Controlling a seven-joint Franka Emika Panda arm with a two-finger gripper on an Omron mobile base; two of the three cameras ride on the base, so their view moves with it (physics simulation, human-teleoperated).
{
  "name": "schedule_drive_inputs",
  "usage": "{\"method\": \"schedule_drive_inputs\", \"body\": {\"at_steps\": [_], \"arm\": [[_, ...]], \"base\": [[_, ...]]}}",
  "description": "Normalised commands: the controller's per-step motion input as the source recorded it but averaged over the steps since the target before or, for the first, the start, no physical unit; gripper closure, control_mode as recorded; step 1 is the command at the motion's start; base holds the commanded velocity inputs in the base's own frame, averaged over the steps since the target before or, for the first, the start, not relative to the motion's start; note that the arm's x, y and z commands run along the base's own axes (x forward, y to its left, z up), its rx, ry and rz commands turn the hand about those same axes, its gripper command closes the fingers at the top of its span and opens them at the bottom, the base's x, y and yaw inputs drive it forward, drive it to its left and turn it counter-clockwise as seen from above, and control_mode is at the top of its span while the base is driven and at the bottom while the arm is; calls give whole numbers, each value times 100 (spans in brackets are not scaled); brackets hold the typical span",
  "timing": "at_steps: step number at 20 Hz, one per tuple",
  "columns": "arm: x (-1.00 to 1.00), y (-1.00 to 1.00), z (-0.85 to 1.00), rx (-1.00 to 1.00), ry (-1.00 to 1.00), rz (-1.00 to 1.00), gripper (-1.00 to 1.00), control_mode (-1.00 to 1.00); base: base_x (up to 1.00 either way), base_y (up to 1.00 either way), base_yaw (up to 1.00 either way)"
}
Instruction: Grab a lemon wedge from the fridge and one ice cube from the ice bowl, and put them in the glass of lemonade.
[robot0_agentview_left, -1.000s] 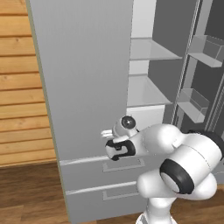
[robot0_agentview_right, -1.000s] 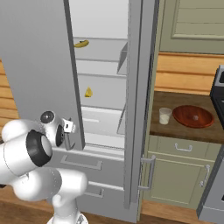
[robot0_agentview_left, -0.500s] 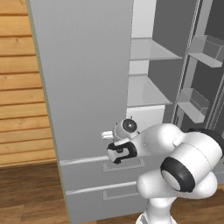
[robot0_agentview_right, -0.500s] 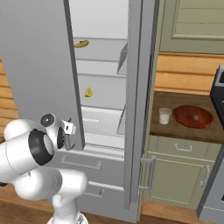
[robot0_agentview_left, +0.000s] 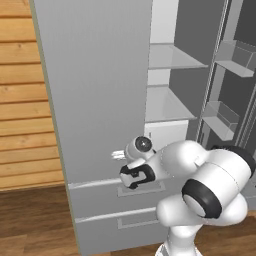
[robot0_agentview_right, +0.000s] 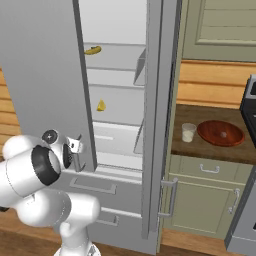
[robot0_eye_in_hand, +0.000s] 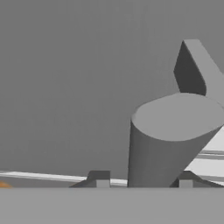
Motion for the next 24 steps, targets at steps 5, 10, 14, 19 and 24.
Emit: {"method": "schedule_drive_inputs", "body": {"at_steps": [5,10,14,19,24], "arm": [[-5,63,0,0,-3,0,100,-100],[-27,64,4,0,-1,3,100,-100],[-56,66,16,0,-1,6,100,-100],[-78,66,35,0,-1,11,100,-100],[-97,60,46,0,0,13,100,-100]], "base": [[0,0,0],[0,0,0],[0,0,0],[0,0,0],[0,0,0]]}}
